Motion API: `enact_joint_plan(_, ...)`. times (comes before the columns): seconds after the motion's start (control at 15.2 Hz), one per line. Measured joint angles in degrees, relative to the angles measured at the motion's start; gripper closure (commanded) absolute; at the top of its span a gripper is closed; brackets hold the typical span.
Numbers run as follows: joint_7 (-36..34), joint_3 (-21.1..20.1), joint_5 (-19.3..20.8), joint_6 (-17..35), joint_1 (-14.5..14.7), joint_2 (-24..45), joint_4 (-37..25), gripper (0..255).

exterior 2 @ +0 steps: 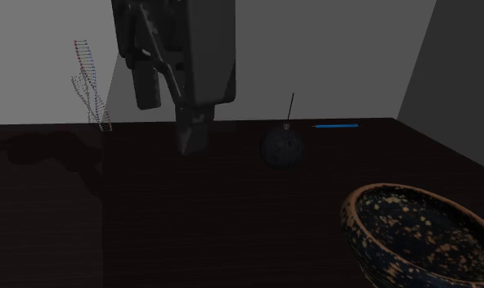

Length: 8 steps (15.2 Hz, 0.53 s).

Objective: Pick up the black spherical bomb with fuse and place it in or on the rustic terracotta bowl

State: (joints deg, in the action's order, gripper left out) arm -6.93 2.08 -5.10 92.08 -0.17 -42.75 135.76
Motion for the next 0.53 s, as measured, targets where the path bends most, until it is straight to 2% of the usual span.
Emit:
enact_joint_plan(0.26,-0.4,-0.6,-0.1,2.8,0.2,4.0,-1.6,0)
enact_joint_plan(0.53,-2.0,-2.3,-0.5,7.9,0.8,12.2,-5.5,0)
